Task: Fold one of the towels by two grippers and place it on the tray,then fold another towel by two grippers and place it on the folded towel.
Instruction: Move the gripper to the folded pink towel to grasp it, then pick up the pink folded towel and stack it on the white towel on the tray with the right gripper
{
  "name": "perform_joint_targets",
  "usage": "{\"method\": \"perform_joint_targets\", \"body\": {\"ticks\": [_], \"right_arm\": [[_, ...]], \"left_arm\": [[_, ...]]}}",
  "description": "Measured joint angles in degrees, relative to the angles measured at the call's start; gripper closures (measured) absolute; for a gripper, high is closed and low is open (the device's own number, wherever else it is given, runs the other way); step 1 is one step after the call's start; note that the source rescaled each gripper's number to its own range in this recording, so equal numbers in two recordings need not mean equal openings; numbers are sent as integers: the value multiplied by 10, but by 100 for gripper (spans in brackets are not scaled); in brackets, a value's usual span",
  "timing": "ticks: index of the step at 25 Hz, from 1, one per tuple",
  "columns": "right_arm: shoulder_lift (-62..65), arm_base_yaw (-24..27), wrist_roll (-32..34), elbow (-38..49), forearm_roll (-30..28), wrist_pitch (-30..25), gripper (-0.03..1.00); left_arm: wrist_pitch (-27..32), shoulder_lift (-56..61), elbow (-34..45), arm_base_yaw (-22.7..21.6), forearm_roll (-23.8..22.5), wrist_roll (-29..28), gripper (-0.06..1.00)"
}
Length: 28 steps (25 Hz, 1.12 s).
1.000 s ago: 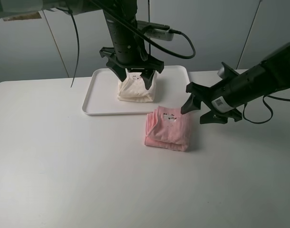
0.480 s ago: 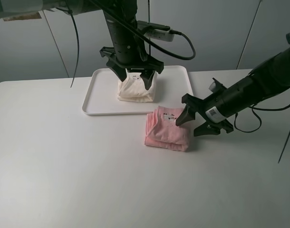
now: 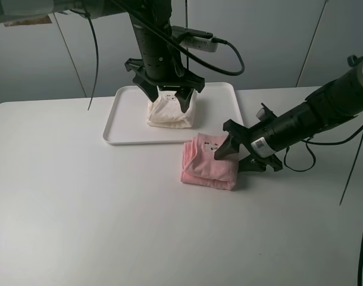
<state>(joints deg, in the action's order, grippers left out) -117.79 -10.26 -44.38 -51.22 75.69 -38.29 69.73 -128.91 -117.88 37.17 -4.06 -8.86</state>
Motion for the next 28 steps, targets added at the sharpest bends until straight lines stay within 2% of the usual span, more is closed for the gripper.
{"method": "perform_joint_targets", "body": {"ticks": [3,5,9,13,16,20,24,28], "right_arm": [[-6,0,-21,0,0,5,67],[-7,0,-34,0,0,4,87],[-7,0,-55,0,0,-9,88],[5,0,-64,0,-4,-22,88],[42,0,-65,0,-27,-24,88],[105,2,-38,0,-79,-12,88],[142,35,19,-28,-155,-24,88],[148,60,77,-92,-231,-53,88]], "left_arm": [[0,0,0,0,1,0,2],[0,0,0,0,1,0,2],[1,0,0,0,4,4,2],[1,0,0,0,6,37,2],[1,0,0,-2,6,46,2],[1,0,0,-5,12,59,2],[1,0,1,-6,17,65,2],[0,12,54,-6,41,75,2]]}}
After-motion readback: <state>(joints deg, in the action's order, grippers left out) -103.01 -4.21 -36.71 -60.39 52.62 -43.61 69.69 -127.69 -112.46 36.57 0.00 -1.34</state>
